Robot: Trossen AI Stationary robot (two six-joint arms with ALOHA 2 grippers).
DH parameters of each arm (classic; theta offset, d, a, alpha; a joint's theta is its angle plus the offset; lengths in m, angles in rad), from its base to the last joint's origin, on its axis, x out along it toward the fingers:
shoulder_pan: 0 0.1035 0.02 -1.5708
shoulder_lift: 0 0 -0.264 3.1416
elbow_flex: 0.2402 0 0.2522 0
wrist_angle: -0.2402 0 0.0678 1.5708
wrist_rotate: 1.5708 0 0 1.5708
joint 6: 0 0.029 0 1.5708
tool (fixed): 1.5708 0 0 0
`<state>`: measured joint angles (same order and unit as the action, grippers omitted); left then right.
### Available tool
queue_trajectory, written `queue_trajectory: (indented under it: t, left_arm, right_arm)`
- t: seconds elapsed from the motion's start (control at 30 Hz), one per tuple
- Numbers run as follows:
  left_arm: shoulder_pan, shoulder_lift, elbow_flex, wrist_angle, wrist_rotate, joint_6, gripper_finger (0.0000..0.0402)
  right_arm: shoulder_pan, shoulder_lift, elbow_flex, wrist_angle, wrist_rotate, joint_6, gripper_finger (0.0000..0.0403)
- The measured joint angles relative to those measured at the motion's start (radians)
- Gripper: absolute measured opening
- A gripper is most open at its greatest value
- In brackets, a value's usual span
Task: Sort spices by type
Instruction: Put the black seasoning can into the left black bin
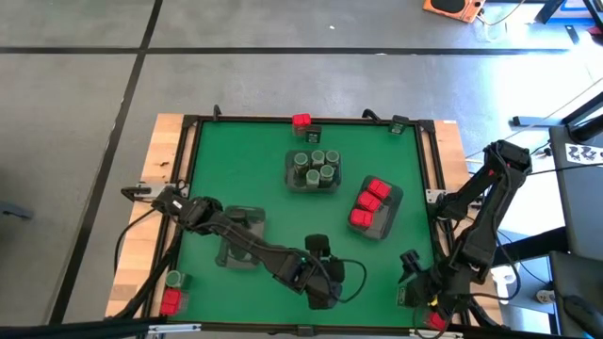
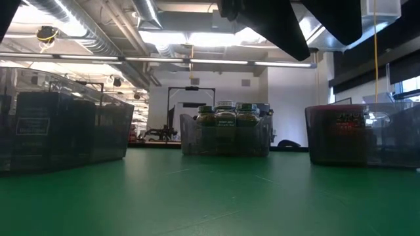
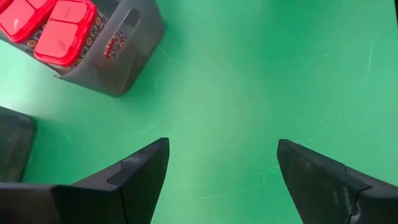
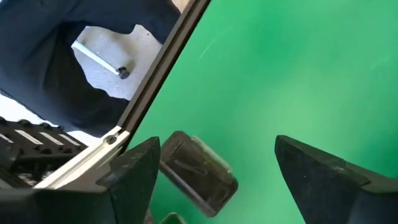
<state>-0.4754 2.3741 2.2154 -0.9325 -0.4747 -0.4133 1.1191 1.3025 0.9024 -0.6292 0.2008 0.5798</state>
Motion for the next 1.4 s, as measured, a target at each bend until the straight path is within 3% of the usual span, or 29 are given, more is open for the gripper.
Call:
queue_trajectory:
  t: [0.23, 0.5, 0.67, 0.83, 1.03, 1.4]
  left_arm:
    - [0.006, 0.000, 0.000, 0.000, 0.000, -0.004, 0.0296]
    - [0.013, 0.000, 0.000, 0.000, 0.000, -0.004, 0.0296]
    - [0.014, 0.000, 0.000, 0.000, 0.000, 0.000, 0.0296]
    - [0.014, 0.000, 0.000, 0.000, 0.000, 0.000, 0.0296]
    - [0.006, 0.000, 0.000, -0.010, 0.000, -0.003, 0.0296]
    - [-0.072, 0.000, 0.000, -0.274, -0.043, -0.141, 0.0296]
  right_arm:
    - [0.000, 0.049, 0.000, 0.044, 0.000, -0.114, 0.0317]
    - [0.001, 0.144, 0.000, 0.048, -0.130, -0.129, 0.0317]
    - [0.001, 0.192, 0.000, 0.017, -0.116, -0.176, 0.0309]
    - [0.000, 0.242, 0.000, 0.005, -0.114, -0.192, 0.0249]
    - [-0.009, 0.245, 0.000, 0.015, -0.035, -0.072, 0.0123]
    - [-0.177, 0.244, 0.041, 0.052, 0.009, 0.070, 0.0116]
